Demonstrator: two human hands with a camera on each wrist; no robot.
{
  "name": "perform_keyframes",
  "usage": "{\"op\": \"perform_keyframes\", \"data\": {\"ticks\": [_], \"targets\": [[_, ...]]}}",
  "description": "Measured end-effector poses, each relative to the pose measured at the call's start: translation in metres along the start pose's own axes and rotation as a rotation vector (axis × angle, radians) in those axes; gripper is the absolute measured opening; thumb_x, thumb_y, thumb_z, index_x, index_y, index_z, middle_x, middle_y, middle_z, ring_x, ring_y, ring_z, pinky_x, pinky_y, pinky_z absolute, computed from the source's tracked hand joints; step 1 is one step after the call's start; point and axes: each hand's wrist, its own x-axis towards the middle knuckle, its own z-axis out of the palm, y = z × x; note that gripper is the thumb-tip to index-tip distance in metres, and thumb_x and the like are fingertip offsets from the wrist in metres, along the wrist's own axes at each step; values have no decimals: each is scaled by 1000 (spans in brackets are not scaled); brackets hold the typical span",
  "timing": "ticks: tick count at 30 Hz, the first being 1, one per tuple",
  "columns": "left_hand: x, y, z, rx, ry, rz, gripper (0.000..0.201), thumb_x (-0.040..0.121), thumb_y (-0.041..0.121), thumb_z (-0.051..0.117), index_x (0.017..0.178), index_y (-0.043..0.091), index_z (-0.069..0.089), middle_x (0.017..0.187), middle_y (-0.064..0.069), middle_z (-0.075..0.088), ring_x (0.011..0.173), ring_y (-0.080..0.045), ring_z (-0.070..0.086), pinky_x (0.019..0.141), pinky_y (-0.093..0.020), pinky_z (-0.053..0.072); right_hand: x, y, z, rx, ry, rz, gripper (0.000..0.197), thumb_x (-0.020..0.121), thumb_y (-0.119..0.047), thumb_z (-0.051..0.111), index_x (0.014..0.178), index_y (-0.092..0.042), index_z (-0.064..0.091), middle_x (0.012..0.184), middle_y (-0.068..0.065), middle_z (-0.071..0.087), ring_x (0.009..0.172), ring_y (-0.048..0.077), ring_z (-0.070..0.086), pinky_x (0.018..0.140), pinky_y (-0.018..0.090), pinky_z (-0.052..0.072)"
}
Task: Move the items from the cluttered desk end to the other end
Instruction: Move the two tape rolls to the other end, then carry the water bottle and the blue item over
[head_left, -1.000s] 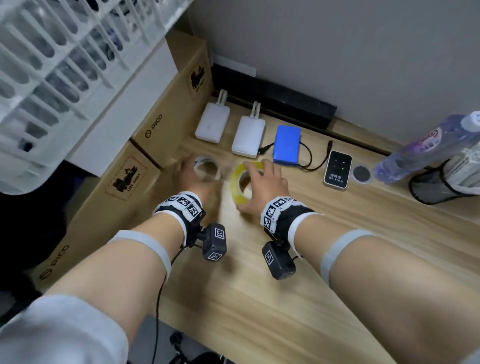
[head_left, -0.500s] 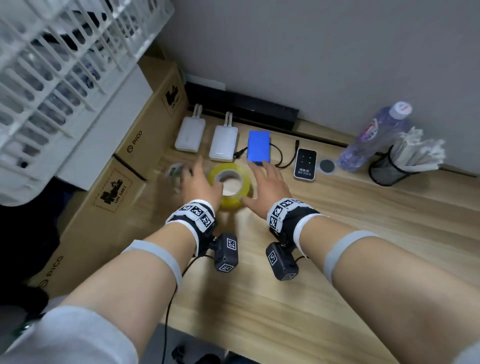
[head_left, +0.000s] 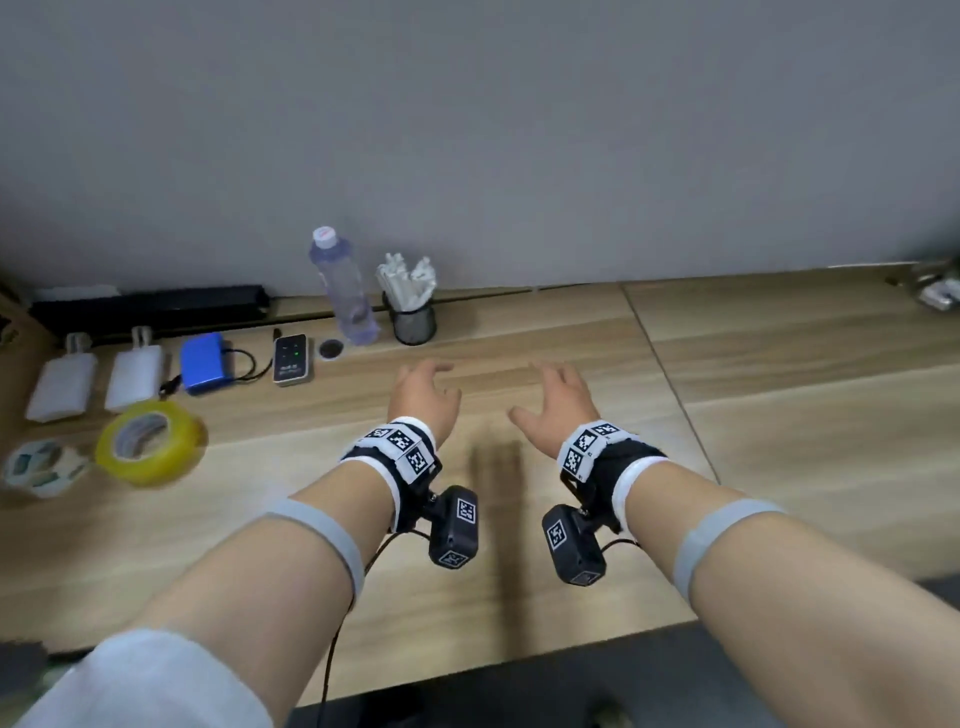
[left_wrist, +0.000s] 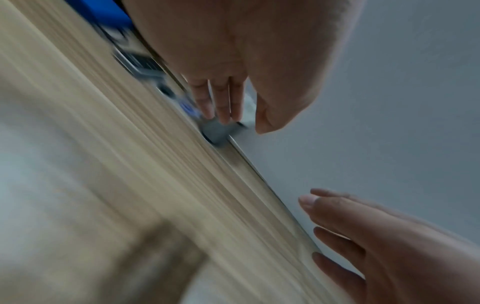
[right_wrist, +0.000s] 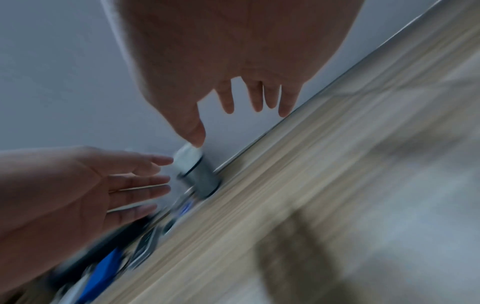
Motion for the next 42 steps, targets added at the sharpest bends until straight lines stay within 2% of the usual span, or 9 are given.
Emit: {"op": "perform_keyframes", "data": {"ticks": [2, 6, 13, 17, 21, 26, 33, 39, 42], "targets": [[-26, 47, 54, -27, -48, 50, 34, 87, 15, 60, 120, 22, 65, 127, -9, 54, 94, -19, 58, 86, -25, 44, -19, 53, -45, 19, 53, 54, 73, 86, -37, 66, 150, -24, 33, 150, 10, 31, 143, 27, 28, 113, 37, 32], [-71, 133, 148, -69, -187, 151, 33, 86, 15, 61, 118, 23, 66, 127, -8, 56, 114, -20, 59, 102, -36, 48, -58, 147, -133, 29, 176, 154, 67, 86, -36, 66, 144, -17, 40, 147, 12, 36, 140, 29, 32, 112, 37, 33], [-115, 269, 264, -28, -337, 362, 32, 89, 15, 60, 120, 21, 65, 127, -8, 57, 113, -20, 59, 104, -38, 48, -109, 279, -259, 97, 352, 379, 59, 89, -27, 62, 144, -17, 42, 146, 15, 37, 134, 32, 41, 112, 36, 34], [-129, 331, 331, -27, -419, 446, 30, 89, 17, 60, 118, 21, 65, 125, -9, 60, 110, -20, 60, 99, -35, 49, -130, 341, -311, 121, 405, 496, 56, 89, -26, 62, 142, -17, 45, 144, 15, 38, 123, 34, 52, 109, 35, 39], [-138, 387, 397, -46, -490, 511, 26, 90, 16, 58, 115, 18, 66, 122, -10, 60, 108, -22, 60, 98, -37, 49, -137, 398, -357, 101, 449, 573, 53, 89, -25, 61, 140, -19, 47, 143, 14, 39, 122, 33, 54, 107, 33, 39], [-130, 448, 480, -104, -555, 511, 21, 89, 17, 58, 107, 19, 68, 115, -10, 64, 101, -25, 62, 93, -42, 53, -119, 471, -407, 61, 460, 648, 49, 88, -24, 61, 135, -18, 50, 139, 13, 43, 117, 30, 55, 101, 32, 42], [-111, 507, 570, -81, -653, 409, 19, 92, 14, 58, 108, 14, 68, 103, -5, 65, 92, -22, 61, 78, -27, 46, -79, 555, -459, 96, 412, 698, 47, 88, -24, 61, 134, -19, 50, 133, 10, 44, 102, 25, 57, 95, 33, 46], [-118, 560, 635, -1, -665, 413, 19, 90, 16, 62, 108, 16, 69, 105, -4, 68, 93, -21, 63, 81, -30, 49, -68, 632, -498, 180, 407, 693, 46, 88, -24, 61, 132, -18, 51, 134, 10, 44, 114, 25, 57, 96, 32, 46], [-121, 585, 674, 39, -652, 414, 20, 90, 17, 64, 109, 15, 69, 104, -5, 68, 96, -23, 64, 82, -30, 49, -60, 683, -520, 222, 415, 686, 44, 87, -23, 62, 130, -18, 52, 132, 10, 46, 111, 25, 58, 94, 32, 47]]}}
